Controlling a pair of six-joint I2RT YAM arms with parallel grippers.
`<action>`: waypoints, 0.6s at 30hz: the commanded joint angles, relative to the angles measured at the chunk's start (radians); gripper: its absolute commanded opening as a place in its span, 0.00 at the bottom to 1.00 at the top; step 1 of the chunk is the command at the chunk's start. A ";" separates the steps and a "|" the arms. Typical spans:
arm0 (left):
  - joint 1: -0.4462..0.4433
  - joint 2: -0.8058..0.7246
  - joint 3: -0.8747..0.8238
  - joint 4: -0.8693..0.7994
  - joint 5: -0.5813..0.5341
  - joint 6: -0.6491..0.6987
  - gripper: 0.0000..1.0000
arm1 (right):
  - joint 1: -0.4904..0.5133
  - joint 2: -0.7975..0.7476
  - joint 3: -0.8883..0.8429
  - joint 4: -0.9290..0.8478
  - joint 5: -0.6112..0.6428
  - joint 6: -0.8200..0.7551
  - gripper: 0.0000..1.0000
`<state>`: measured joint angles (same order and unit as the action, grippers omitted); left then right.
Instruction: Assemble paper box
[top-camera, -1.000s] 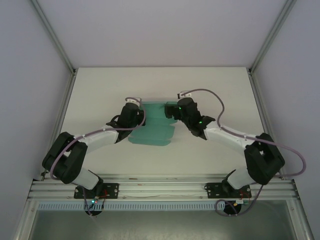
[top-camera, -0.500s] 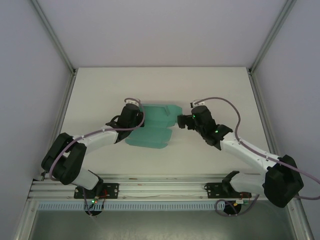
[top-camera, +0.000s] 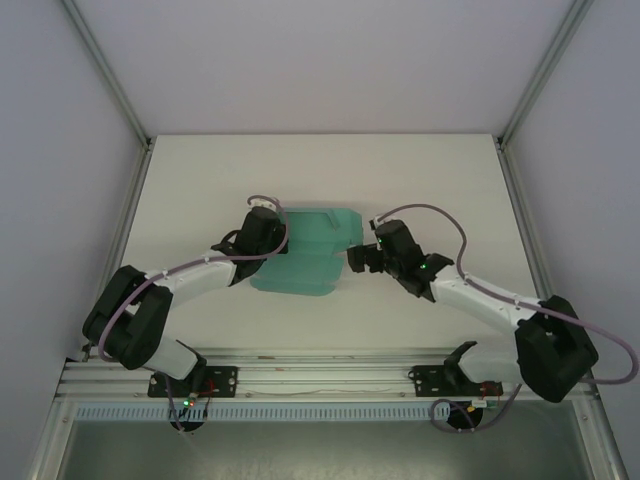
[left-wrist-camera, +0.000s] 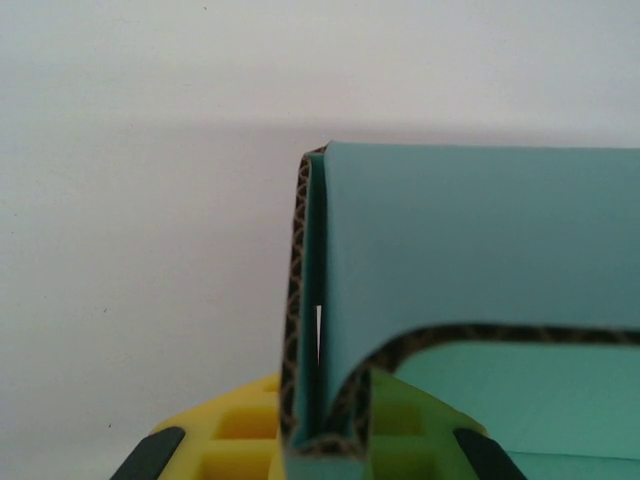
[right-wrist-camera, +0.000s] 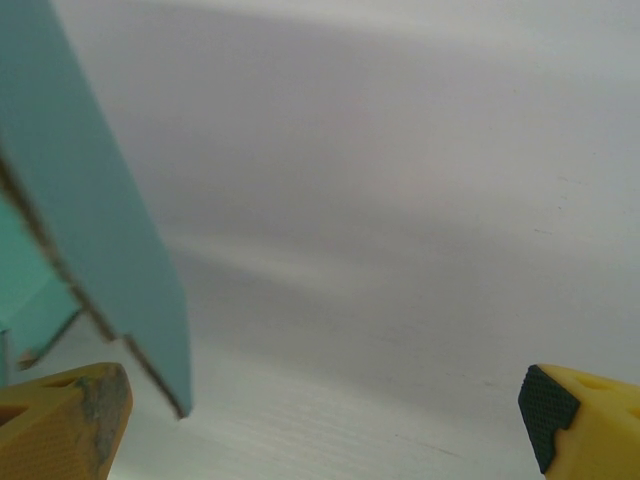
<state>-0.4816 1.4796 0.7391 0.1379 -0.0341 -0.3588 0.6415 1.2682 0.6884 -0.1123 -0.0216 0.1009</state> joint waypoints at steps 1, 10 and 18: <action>0.009 -0.022 0.030 -0.021 0.006 -0.012 0.00 | 0.005 0.027 0.036 0.059 0.067 -0.006 1.00; 0.009 -0.005 0.029 -0.006 0.059 0.001 0.00 | 0.004 0.110 0.060 0.230 0.054 -0.043 1.00; 0.009 0.011 0.030 0.007 0.080 -0.038 0.00 | 0.018 0.231 0.121 0.312 0.015 -0.063 1.00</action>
<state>-0.4759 1.4799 0.7391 0.1375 0.0193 -0.3698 0.6460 1.4704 0.7769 0.1238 -0.0002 0.0540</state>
